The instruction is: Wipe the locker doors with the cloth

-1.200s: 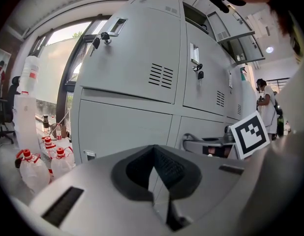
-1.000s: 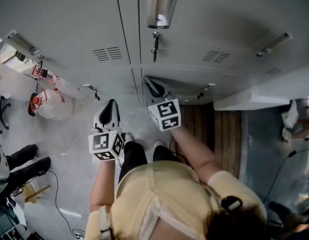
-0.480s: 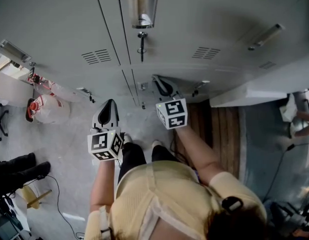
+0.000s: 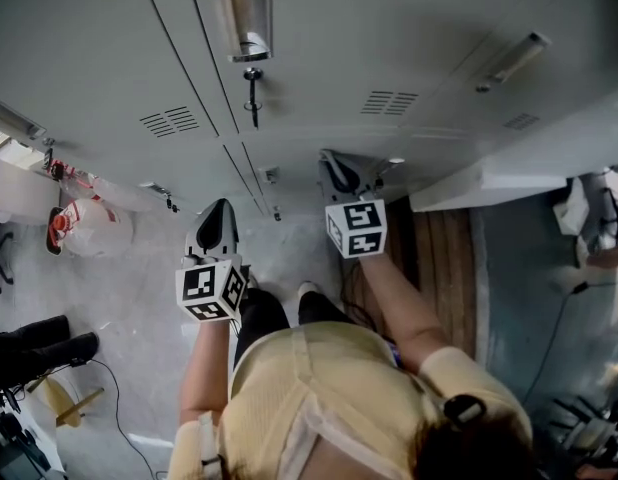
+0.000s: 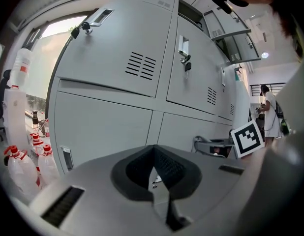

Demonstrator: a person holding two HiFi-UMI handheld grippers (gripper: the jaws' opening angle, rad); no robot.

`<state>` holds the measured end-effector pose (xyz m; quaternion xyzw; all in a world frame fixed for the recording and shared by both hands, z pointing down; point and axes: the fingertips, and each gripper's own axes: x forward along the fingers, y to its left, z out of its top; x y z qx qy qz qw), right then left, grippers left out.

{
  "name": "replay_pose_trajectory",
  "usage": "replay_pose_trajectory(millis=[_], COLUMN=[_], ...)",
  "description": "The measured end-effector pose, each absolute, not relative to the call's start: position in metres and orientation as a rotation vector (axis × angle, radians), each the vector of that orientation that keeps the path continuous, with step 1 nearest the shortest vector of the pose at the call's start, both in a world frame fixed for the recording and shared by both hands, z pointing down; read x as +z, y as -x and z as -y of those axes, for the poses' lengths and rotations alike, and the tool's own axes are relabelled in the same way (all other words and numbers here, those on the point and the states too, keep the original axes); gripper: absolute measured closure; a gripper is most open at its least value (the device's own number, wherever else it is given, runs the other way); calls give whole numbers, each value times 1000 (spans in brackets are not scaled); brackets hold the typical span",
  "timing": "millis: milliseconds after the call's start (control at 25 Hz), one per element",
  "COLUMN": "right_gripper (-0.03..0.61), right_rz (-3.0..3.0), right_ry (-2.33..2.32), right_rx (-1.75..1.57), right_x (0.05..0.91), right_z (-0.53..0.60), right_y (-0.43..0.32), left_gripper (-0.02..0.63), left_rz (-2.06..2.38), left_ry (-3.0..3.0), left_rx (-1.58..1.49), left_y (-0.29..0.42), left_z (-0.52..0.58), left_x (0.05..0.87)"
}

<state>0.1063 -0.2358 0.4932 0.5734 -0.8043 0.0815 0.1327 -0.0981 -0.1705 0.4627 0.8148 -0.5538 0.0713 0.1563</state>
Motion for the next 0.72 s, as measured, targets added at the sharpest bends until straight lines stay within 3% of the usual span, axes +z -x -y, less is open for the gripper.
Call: replay_pose_trajectory(millis=[720], right_gripper=[558], right_rz=[2206], right_ry=[-1801], right_rx=[245], right_x=[499], right_z=[232], right_y=[-188], left_gripper=[612], left_rz=[1548], left_ry=[-2354], left_rx=[206], left_y=[67], left_z=[174], left_x=[464])
